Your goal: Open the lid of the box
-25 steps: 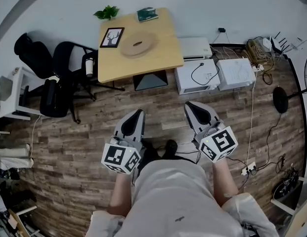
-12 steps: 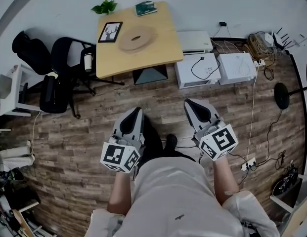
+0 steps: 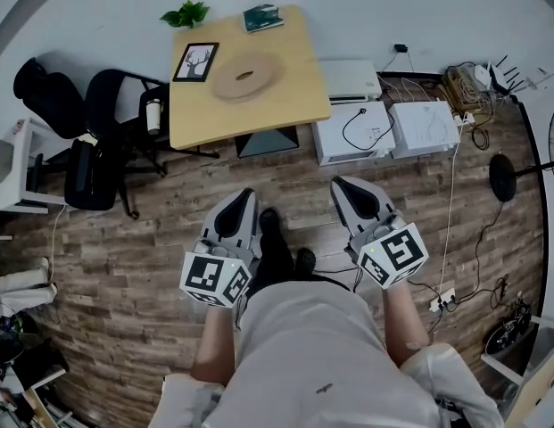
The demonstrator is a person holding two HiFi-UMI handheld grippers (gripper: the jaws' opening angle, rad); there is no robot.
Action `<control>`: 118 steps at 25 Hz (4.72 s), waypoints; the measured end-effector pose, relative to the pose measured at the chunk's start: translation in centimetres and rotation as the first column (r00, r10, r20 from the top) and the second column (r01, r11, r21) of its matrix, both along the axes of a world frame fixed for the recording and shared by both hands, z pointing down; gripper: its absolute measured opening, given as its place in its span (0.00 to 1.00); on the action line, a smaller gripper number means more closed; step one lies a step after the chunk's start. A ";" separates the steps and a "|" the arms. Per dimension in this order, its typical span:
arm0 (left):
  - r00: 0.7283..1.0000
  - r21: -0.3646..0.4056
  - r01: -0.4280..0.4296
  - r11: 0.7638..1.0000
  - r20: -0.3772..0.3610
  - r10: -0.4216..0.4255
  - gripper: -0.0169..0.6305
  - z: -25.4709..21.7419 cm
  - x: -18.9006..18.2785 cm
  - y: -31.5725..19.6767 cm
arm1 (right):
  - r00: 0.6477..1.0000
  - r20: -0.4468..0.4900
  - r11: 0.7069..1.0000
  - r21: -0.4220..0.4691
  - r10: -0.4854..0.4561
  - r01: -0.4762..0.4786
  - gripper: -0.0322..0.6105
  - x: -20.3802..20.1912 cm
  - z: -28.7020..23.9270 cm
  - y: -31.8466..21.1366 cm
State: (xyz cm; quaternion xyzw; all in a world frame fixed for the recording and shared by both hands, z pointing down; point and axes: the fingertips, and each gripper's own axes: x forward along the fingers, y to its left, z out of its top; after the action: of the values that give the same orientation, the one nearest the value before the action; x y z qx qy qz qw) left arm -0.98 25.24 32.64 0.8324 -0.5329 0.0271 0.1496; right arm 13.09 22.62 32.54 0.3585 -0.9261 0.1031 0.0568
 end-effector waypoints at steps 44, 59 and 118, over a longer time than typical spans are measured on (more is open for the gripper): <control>0.972 -0.080 -0.234 0.969 -0.028 0.233 0.18 5.1 -11.4 -22.7 | 0.990 -0.108 0.992 -0.068 0.096 -0.103 0.05 -14.8 2.6 -21.2; 0.983 -0.137 -0.179 0.974 0.018 0.183 0.25 7.5 -8.4 -31.2 | 0.996 -0.089 0.992 -0.123 -0.022 0.011 0.05 -14.1 4.7 -30.0; 0.670 -0.311 0.082 0.947 0.720 0.179 0.39 30.8 -5.4 -44.5 | 0.948 -0.062 0.902 -0.334 -0.311 0.274 0.05 -10.2 16.7 -43.3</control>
State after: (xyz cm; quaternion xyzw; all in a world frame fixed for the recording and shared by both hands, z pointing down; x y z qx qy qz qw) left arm -6.33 -19.24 63.40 0.7282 -0.5131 0.4514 0.0517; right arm 2.89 -20.63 49.21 0.2066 -0.9354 0.2219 0.1819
